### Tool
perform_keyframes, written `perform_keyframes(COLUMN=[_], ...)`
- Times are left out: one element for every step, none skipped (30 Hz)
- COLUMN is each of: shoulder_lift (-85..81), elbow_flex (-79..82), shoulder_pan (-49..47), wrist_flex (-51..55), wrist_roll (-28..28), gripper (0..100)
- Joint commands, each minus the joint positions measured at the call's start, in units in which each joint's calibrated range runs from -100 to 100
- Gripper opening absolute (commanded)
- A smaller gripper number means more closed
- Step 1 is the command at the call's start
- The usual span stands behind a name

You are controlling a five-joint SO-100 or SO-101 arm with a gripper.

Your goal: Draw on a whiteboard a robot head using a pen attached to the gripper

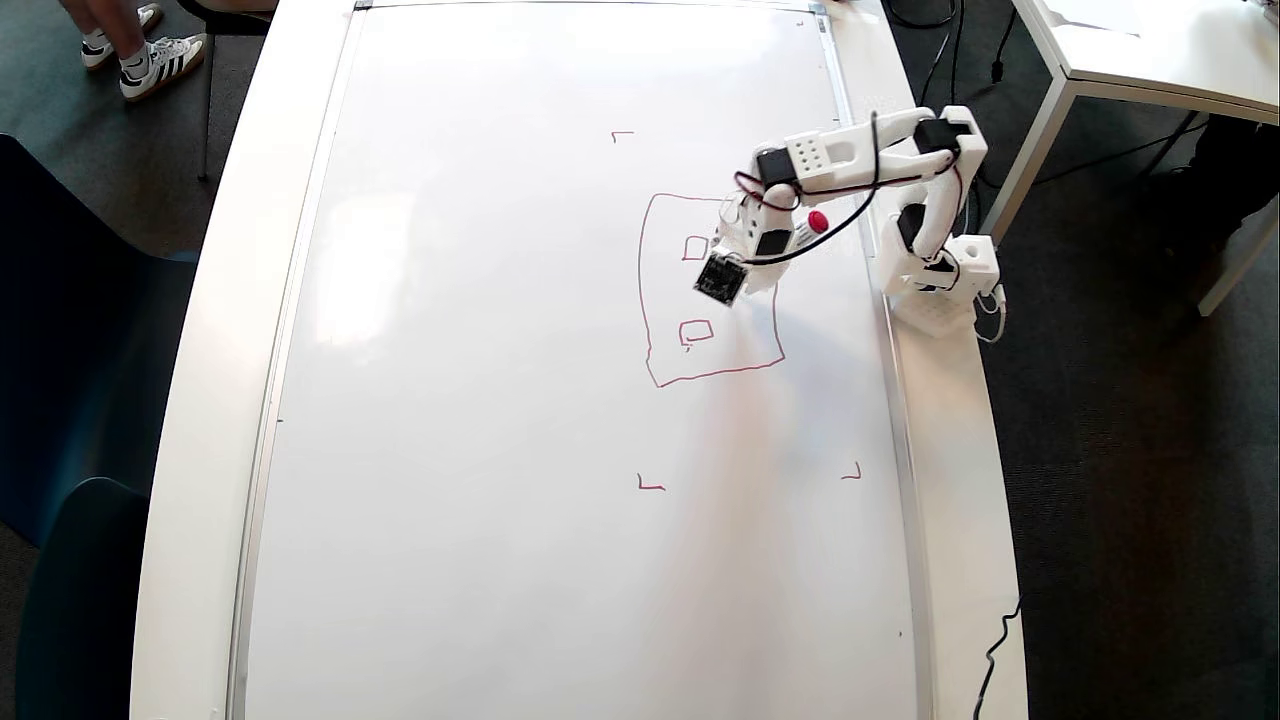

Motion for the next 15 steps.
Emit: perform_keyframes(shoulder_lift=[0.44, 0.61, 0.61, 0.7, 0.7, 0.7, 0.7, 0.78, 0.78, 1.11, 1.79, 2.62, 3.29, 4.22, 4.47], elbow_flex=[-4.78, -5.41, -5.96, -6.32, -6.59, -6.59, -6.59, -6.59, -6.59, -6.5, -6.5, -6.5, -6.59, -6.59, -6.59], shoulder_pan=[-0.1, -0.25, -0.54, -0.76, -1.13, -1.13, -1.21, -1.21, -1.28, -1.72, -1.87, -1.94, -1.94, -1.94, -1.94], wrist_flex=[0.35, 0.35, 0.27, 0.18, -0.25, -0.34, -0.51, -0.51, -0.51, -0.51, -0.51, -0.51, -0.51, -0.51, -0.51], wrist_roll=[-0.43, -0.43, -0.43, -0.43, -0.43, -0.43, -0.43, -0.49, -0.7, -1.45, -1.51, -1.77, -2.04, -2.42, -2.42], gripper=[1, 1, 1, 1, 1, 1, 1, 1, 1, 1, 1, 1, 1, 1, 1])
